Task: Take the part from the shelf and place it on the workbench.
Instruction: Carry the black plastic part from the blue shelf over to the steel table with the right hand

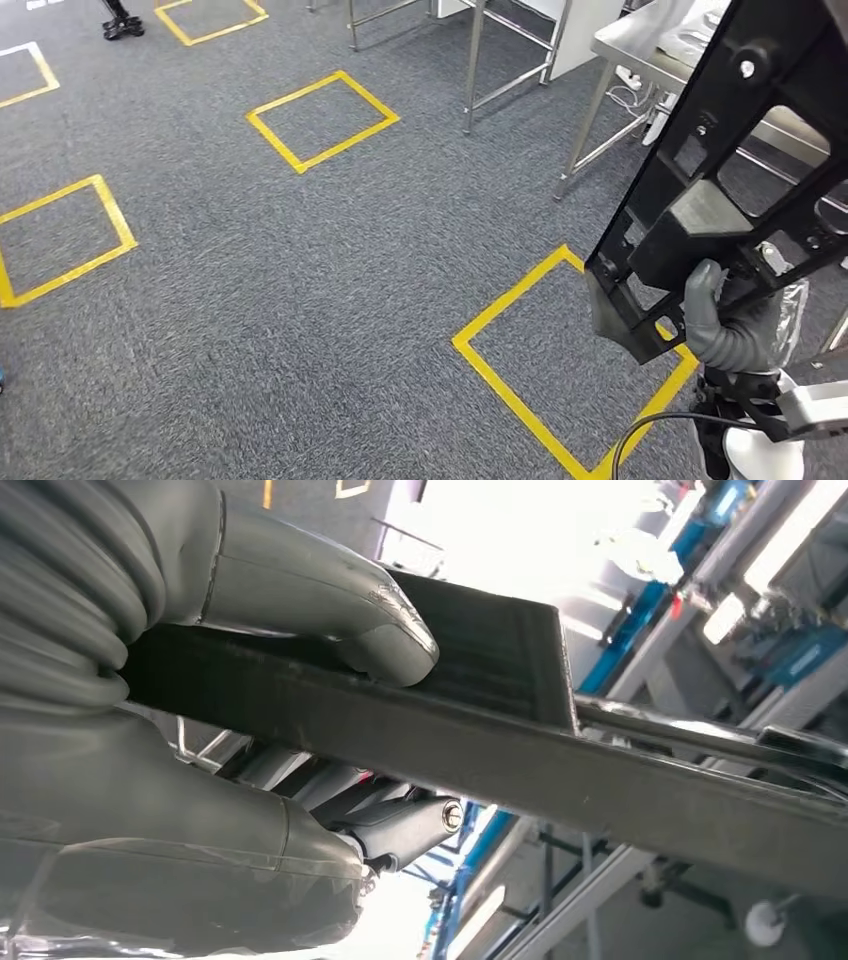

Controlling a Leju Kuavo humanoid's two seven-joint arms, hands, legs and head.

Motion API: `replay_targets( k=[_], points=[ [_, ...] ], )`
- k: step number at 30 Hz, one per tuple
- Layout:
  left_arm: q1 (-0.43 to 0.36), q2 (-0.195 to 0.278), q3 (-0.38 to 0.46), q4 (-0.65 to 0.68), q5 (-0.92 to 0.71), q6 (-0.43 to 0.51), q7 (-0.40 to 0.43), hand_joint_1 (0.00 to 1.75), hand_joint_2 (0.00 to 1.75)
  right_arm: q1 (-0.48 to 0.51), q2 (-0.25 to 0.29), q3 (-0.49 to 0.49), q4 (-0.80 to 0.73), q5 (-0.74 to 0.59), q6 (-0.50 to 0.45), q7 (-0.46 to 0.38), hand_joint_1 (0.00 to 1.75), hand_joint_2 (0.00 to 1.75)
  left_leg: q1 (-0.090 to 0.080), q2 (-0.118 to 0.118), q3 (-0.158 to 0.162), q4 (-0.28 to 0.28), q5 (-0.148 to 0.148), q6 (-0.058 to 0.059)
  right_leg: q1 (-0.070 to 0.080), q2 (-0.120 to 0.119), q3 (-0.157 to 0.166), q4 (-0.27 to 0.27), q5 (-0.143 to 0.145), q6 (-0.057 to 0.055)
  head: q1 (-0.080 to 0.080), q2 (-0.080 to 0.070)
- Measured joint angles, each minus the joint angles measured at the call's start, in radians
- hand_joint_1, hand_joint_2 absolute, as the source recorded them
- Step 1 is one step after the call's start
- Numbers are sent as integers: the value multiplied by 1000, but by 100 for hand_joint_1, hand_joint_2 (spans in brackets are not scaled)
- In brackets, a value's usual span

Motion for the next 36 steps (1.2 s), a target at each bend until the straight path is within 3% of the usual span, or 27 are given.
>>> replay_targets(
  k=[2,3,4,5,6,8,10,12,14,16,18,19,20,21,23,25,26,28,29,30,32,33,34,35,36],
  points=[
    [2,0,6,0,5,0,2,0,175,-9,1,21,13,-15,9,9,175,175,2,-31,-64,131,-59,-2,2,23,0,0,0,-5,0,0],
    [3,1,8,0,7,0,5,0,175,-11,2,32,22,-19,11,12,175,175,2,-35,-91,181,-70,-3,2,36,1,1,0,-6,0,0],
    [4,1,10,0,9,0,7,0,175,-13,2,42,32,-20,12,15,175,175,2,-36,-105,199,-63,-4,3,51,2,2,-1,-6,0,0],
    [5,2,13,0,10,1,9,0,175,-16,3,53,43,-18,12,18,175,175,2,-38,-102,178,-37,-3,3,66,2,3,-1,-6,0,0],
    [4,2,16,0,11,3,11,0,175,-19,3,63,54,-16,11,20,175,175,3,-44,-82,123,3,-2,2,81,3,6,-3,-4,0,0],
    [3,4,21,0,12,8,15,0,175,-25,3,82,70,-12,10,21,175,175,8,-82,-31,-5,63,2,2,106,1,15,-7,4,0,0],
    [1,4,26,0,15,13,20,0,175,-30,5,98,82,-6,7,22,175,175,9,-110,-8,-62,76,9,1,127,-8,22,-8,15,0,0],
    [-3,4,30,0,18,20,22,0,175,-31,8,109,92,4,5,23,175,175,7,-96,-6,-68,78,20,-2,142,-15,22,-5,28,0,0],
    [-5,2,33,0,22,27,23,0,175,-33,10,119,99,17,4,24,175,175,8,-74,-2,-78,84,33,-1,103,-27,45,-22,38,0,0],
    [-2,2,36,0,27,34,26,0,175,-41,14,133,107,28,5,25,175,175,8,-50,-1,-84,86,41,0,42,-73,140,-74,45,0,0],
    [1,1,38,0,29,40,29,0,175,-48,18,151,119,36,5,29,175,175,6,-26,-1,-83,85,44,-4,23,-136,264,-123,51,0,0],
    [1,1,40,0,30,41,30,0,175,-49,19,160,126,38,5,30,175,175,6,-14,-1,-83,83,44,-6,22,-151,293,-125,53,0,0],
    [1,1,43,0,31,43,31,0,175,-52,21,168,133,40,5,32,175,175,5,-2,1,-83,81,43,-7,20,-148,284,-109,54,0,0],
    [1,1,45,0,31,43,31,0,175,-56,22,175,140,41,6,33,175,175,5,9,3,-83,79,42,-6,13,-125,237,-78,52,0,0],
    [0,0,50,0,33,43,31,0,175,-73,22,189,150,45,6,33,175,175,2,30,11,-83,73,36,2,-30,-52,97,-17,42,0,0],
    [0,-1,53,0,34,42,29,0,175,-91,22,200,159,49,6,33,175,175,-3,49,17,-83,67,28,14,-62,-14,19,1,27,0,0],
    [0,-2,54,0,34,41,28,0,175,-96,22,204,163,50,6,34,175,175,-5,58,20,-84,65,23,18,-59,-13,14,-3,22,0,0],
    [-3,-3,54,0,35,40,24,0,175,-99,22,208,170,52,6,35,175,175,-4,68,26,-82,57,12,15,-33,-12,8,1,12,0,0],
    [-3,-3,55,0,36,41,18,0,175,-100,22,210,174,54,5,36,175,175,-2,53,22,-66,45,7,12,-21,-9,4,3,6,0,0],
    [-2,-4,57,0,38,43,8,0,175,-102,22,212,177,55,3,37,175,175,-1,29,8,-30,22,3,7,-8,-6,-1,6,0,0,0],
    [3,-8,61,0,44,51,-17,0,175,-105,22,213,184,57,-3,39,175,175,2,-22,-51,95,-41,0,3,15,-3,-3,7,-7,0,0],
    [6,-11,62,0,45,56,-28,0,175,-104,22,213,187,57,-6,40,175,175,3,-32,-85,161,-66,-2,3,29,-2,-2,7,-8,0,0],
    [8,-14,63,0,44,61,-35,0,175,-100,22,213,190,58,-8,40,175,175,3,-35,-109,202,-73,-3,3,43,-2,-2,7,-8,0,0],
    [11,-18,63,0,42,65,-41,0,175,-95,22,212,192,58,-9,41,175,175,4,-36,-117,208,-60,-4,2,59,-1,-1,6,-7,0,0],
    [13,-21,63,0,40,68,-44,0,175,-89,22,211,192,58,-10,41,175,175,6,-39,-107,175,-28,-5,2,76,1,1,4,-5,0,0]
  ],
)
